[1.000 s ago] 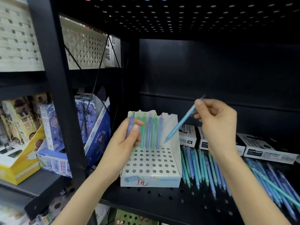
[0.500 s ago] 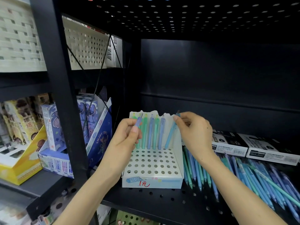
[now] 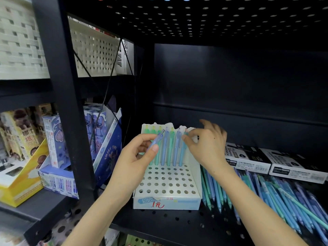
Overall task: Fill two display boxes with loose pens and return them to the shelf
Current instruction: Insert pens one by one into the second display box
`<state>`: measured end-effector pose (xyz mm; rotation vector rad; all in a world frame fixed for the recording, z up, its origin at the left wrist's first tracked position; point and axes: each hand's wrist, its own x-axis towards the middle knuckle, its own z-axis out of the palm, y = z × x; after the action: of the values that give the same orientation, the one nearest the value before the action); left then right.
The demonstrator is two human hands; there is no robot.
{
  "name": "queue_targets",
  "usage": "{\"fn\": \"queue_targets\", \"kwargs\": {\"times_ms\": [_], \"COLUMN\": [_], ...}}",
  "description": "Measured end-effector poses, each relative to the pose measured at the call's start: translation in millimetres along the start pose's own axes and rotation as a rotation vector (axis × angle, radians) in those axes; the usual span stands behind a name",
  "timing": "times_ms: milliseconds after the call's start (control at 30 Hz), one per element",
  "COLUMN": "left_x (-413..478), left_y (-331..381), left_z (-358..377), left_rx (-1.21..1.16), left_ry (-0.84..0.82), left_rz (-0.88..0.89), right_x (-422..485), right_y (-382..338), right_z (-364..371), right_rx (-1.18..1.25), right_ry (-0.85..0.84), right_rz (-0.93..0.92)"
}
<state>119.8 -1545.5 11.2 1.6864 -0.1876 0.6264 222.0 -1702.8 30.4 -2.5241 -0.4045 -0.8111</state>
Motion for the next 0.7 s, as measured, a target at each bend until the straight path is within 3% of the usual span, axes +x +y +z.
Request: {"fn": "queue_targets", "kwargs": {"times_ms": [100, 267, 467, 533, 600, 700], "left_x": [-0.8, -4.9, -12.3, -13.1, -12.4, -12.3], "left_y": [-1.2, -1.4, 4.0, -1.6, -14.5, -36.6], "left_z": [2.8, 14.6, 29.4, 26.6, 19.9, 12.8], "left_rx": [0.032, 0.061, 0.156, 0.287, 0.569, 0.776], "left_ry": [0.002, 0.016, 0.002, 0.057, 0.188, 0.289], "left_rz": [0.019, 0.087, 0.149, 0.169, 0.212, 0.184], "right_x": [-16.8, -48.9, -55.5, -50.7, -40.6, -28.7], "right_y": [-8.7, -29.4, -32.0, -22.6, -7.1, 10.0], "right_z": [-9.9, -26.0, -30.4, -44.7, -57.1, -57.7], "right_rx": [0.136, 0.568, 0.677, 0.787, 0.848, 0.676], "right_ry": [0.154, -0.042, 0.030, 0.108, 0.235, 0.331], "right_rz": [-0.046, -0.086, -0.051, 0.012, 0.098, 0.130]}}
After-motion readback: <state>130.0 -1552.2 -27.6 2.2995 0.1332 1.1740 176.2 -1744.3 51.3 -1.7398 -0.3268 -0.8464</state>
